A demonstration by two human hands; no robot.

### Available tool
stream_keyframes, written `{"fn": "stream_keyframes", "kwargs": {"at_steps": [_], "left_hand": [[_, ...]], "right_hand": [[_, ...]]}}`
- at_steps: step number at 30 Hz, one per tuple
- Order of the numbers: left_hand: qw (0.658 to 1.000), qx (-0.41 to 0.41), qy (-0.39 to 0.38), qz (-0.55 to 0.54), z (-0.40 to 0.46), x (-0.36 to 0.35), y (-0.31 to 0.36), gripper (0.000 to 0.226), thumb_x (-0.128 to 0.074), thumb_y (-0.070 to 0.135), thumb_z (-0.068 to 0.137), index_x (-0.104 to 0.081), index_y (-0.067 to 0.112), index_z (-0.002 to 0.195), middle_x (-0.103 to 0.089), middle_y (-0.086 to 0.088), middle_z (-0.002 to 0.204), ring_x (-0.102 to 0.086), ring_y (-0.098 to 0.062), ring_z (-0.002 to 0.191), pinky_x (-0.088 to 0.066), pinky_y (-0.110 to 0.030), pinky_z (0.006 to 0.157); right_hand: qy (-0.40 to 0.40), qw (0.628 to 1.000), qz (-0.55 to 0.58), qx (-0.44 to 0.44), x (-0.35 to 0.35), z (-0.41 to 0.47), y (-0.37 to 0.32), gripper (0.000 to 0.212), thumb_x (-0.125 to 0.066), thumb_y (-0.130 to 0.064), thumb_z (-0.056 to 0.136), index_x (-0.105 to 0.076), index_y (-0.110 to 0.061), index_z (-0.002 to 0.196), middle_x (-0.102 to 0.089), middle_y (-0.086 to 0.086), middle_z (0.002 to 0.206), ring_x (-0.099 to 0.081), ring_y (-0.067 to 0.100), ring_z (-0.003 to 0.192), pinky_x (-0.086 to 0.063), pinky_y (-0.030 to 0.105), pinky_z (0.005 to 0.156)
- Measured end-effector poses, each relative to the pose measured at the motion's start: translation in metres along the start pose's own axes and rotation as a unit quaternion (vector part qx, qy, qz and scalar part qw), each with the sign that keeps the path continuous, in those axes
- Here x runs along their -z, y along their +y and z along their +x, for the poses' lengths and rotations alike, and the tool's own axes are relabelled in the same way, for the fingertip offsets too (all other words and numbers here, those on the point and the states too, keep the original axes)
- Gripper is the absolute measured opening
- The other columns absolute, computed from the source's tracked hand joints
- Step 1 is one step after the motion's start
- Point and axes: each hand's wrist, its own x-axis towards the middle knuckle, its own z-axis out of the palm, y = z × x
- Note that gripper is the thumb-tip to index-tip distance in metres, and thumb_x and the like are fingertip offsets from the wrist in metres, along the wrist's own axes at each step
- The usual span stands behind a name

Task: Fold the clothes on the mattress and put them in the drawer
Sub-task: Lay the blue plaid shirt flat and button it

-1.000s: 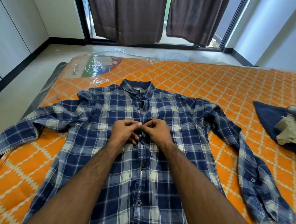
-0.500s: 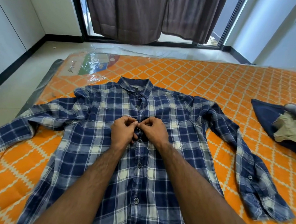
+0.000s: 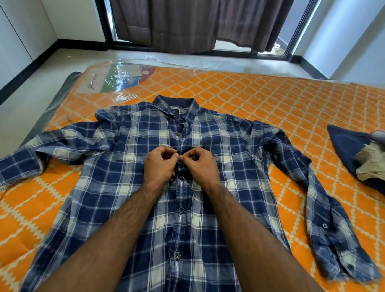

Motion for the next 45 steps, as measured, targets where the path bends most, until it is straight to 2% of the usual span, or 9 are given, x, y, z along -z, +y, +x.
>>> {"fn": "stream_keyframes", "kwargs": {"at_steps": [15, 20, 24, 27, 31, 36, 39, 42, 45], "left_hand": [[1.000, 0.016, -0.002, 0.005, 0.002, -0.001, 0.003, 0.003, -0.065, 0.007, 0.095, -0.066, 0.006, 0.098, -0.068, -0.006, 0.075, -0.056, -0.007, 0.040, -0.047, -0.024, 0.037], [0.990, 0.099, -0.069, -0.067, 0.012, 0.014, 0.022, 0.012, -0.056, 0.014, 0.103, -0.058, 0.006, 0.112, -0.070, -0.016, 0.089, -0.064, -0.021, 0.047, -0.053, -0.031, 0.040], [0.995, 0.013, -0.057, 0.077, 0.049, 0.023, 0.040, 0.011, -0.050, 0.014, 0.105, -0.056, 0.011, 0.113, -0.071, -0.010, 0.087, -0.064, -0.014, 0.049, -0.050, -0.028, 0.041], [0.985, -0.053, -0.075, 0.143, 0.078, 0.013, 0.048, 0.018, -0.051, 0.006, 0.102, -0.060, 0.010, 0.117, -0.069, -0.004, 0.094, -0.065, -0.010, 0.065, -0.048, -0.021, 0.051], [0.977, -0.063, -0.062, 0.196, 0.093, -0.004, 0.022, 0.019, -0.053, 0.001, 0.099, -0.066, 0.009, 0.112, -0.067, -0.007, 0.115, -0.063, -0.015, 0.095, -0.049, -0.022, 0.074], [0.979, -0.079, -0.029, 0.185, 0.094, -0.009, 0.008, 0.013, -0.063, 0.007, 0.095, -0.071, 0.010, 0.105, -0.070, -0.004, 0.105, -0.064, -0.015, 0.093, -0.051, -0.026, 0.081], [0.986, -0.061, -0.029, 0.154, 0.095, -0.010, 0.009, 0.006, -0.073, 0.014, 0.090, -0.073, 0.014, 0.096, -0.072, 0.000, 0.094, -0.067, -0.014, 0.086, -0.055, -0.030, 0.079], [0.996, -0.003, -0.030, 0.078, 0.095, -0.007, 0.010, 0.004, -0.077, 0.012, 0.087, -0.075, 0.015, 0.089, -0.074, -0.004, 0.084, -0.068, -0.016, 0.075, -0.055, -0.029, 0.064], [0.999, 0.045, -0.029, 0.007, 0.095, -0.002, 0.012, 0.005, -0.078, 0.012, 0.086, -0.077, 0.013, 0.090, -0.075, -0.007, 0.083, -0.063, -0.013, 0.063, -0.047, -0.024, 0.050]], "right_hand": [[0.028, 0.999, 0.017, -0.013, -0.005, -0.003, -0.004, 0.013, -0.068, -0.044, 0.084, -0.066, -0.032, 0.083, -0.071, -0.010, 0.080, -0.070, 0.011, 0.077, -0.060, 0.042, 0.074], [0.090, 0.948, 0.292, -0.090, 0.019, 0.013, -0.008, 0.012, -0.065, -0.025, 0.095, -0.067, -0.014, 0.095, -0.063, 0.000, 0.080, -0.056, 0.016, 0.070, -0.048, 0.034, 0.058], [0.055, 0.985, 0.162, -0.001, 0.035, 0.037, -0.033, 0.010, -0.064, -0.024, 0.098, -0.061, -0.015, 0.096, -0.062, -0.004, 0.090, -0.059, 0.011, 0.081, -0.050, 0.027, 0.072], [0.011, 0.995, -0.031, 0.093, 0.031, 0.059, -0.065, 0.012, -0.067, -0.026, 0.096, -0.058, -0.017, 0.093, -0.060, -0.006, 0.084, -0.056, 0.006, 0.074, -0.044, 0.021, 0.066], [-0.036, 0.982, -0.183, 0.035, 0.005, 0.071, -0.052, 0.029, -0.070, -0.044, 0.088, -0.060, -0.020, 0.098, -0.067, -0.004, 0.087, -0.065, 0.015, 0.081, -0.058, 0.036, 0.078], [0.019, 0.992, -0.124, 0.031, -0.003, 0.070, -0.023, 0.027, -0.070, -0.041, 0.083, -0.057, -0.021, 0.095, -0.065, -0.006, 0.084, -0.061, 0.013, 0.080, -0.050, 0.033, 0.073], [0.044, 0.996, -0.070, 0.017, -0.003, 0.070, -0.018, 0.015, -0.070, -0.031, 0.084, -0.063, -0.020, 0.091, -0.068, -0.005, 0.082, -0.065, 0.012, 0.080, -0.055, 0.033, 0.074], [0.044, 0.999, 0.024, 0.002, 0.000, 0.071, -0.012, 0.005, -0.067, -0.020, 0.090, -0.070, -0.016, 0.090, -0.071, -0.001, 0.084, -0.070, 0.016, 0.080, -0.060, 0.030, 0.074], [0.046, 0.989, 0.140, -0.011, 0.005, 0.072, -0.003, 0.006, -0.068, -0.013, 0.090, -0.072, -0.017, 0.087, -0.074, 0.005, 0.087, -0.073, 0.022, 0.083, -0.063, 0.040, 0.079]]}}
